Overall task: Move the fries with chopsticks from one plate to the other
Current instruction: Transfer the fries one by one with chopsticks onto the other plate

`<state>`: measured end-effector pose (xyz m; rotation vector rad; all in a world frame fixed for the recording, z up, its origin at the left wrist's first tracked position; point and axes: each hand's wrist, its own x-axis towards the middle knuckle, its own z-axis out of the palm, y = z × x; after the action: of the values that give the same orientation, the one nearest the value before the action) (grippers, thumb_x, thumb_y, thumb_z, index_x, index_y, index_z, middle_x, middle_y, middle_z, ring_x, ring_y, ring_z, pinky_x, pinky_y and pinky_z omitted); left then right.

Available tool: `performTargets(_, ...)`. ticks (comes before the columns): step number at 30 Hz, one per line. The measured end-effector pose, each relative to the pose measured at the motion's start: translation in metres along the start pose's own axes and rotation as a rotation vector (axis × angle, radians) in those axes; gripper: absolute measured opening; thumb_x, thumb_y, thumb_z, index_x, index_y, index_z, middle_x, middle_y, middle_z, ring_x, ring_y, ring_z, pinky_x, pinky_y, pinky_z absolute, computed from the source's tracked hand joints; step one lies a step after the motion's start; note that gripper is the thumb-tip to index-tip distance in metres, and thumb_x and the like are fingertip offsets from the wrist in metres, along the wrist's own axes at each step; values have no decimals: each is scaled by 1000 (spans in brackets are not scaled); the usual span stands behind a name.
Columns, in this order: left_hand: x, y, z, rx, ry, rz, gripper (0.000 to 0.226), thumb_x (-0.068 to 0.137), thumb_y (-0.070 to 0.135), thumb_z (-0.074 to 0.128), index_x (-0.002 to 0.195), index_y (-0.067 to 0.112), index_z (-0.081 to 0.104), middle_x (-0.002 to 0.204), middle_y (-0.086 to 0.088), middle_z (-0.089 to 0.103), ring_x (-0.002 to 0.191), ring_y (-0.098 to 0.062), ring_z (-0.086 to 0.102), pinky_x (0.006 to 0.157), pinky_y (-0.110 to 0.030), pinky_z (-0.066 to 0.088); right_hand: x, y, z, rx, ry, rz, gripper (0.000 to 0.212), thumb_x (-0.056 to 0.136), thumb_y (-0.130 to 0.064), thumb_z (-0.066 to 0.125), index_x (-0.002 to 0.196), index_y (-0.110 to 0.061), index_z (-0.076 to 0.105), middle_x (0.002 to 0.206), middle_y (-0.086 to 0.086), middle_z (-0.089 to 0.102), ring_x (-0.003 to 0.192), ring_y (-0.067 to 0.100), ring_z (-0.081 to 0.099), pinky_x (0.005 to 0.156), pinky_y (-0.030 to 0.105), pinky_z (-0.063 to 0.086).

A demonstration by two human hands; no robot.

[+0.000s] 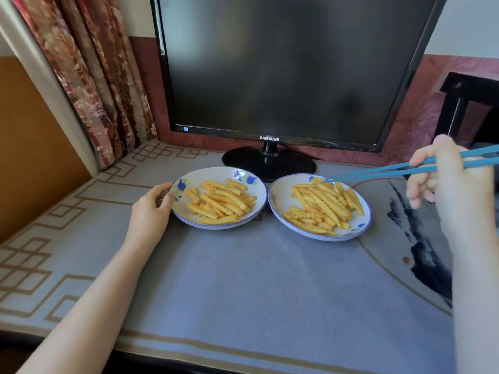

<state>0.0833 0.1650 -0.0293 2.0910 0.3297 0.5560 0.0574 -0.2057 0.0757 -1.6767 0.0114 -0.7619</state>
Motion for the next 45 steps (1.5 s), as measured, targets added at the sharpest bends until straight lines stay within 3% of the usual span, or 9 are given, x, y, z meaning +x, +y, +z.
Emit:
performTargets(14, 0, -1, 1, 6, 1, 0, 31, 96, 18, 45, 123, 16, 60, 107, 2, 63, 94, -9, 52, 81, -20, 33, 2, 4, -1, 46, -2, 32, 40, 101, -26, 34, 66, -12, 49, 34, 6, 47, 25, 15, 40, 32, 15, 25)
performTargets(21, 2, -3, 1, 14, 1, -1, 31, 95, 17, 45, 122, 17, 61, 112, -3, 66, 95, -11, 53, 82, -21, 34, -8, -3, 12, 158, 81, 22, 38, 97, -27, 37, 62, -15, 48, 36, 5, 45, 29, 18, 44, 39, 27, 21)
performTargets(25, 3, -4, 2, 12, 0, 1, 31, 95, 18, 46, 122, 16, 61, 112, -4, 66, 96, -12, 54, 82, -22, 35, -25, -4, 37, 213, -18, 75, 38, 98, -27, 39, 63, -13, 47, 35, 6, 42, 30, 22, 43, 39, 21, 24)
performTargets(29, 2, -3, 1, 19, 3, 8, 31, 96, 19, 46, 123, 16, 61, 114, -4, 65, 96, -11, 52, 83, -22, 35, -47, 0, 61, 242, -167, 82, 43, 103, -28, 37, 64, -12, 48, 36, 9, 44, 30, 22, 42, 40, 26, 25)
performTargets(39, 1, -1, 1, 31, 7, 10, 31, 96, 19, 45, 123, 16, 60, 116, -6, 65, 96, -10, 49, 83, -24, 34, -72, 8, 85, 286, -420, 102, 44, 104, -21, 35, 67, -5, 50, 37, 10, 47, 31, 21, 43, 37, 15, 32)
performTargets(45, -1, 0, 0, 33, 11, 21, 31, 96, 19, 46, 123, 14, 60, 119, -6, 64, 97, -9, 48, 84, -23, 34, -48, 0, 64, 262, -295, 68, 43, 103, -27, 36, 68, -8, 50, 37, 11, 45, 30, 22, 40, 37, 21, 25)
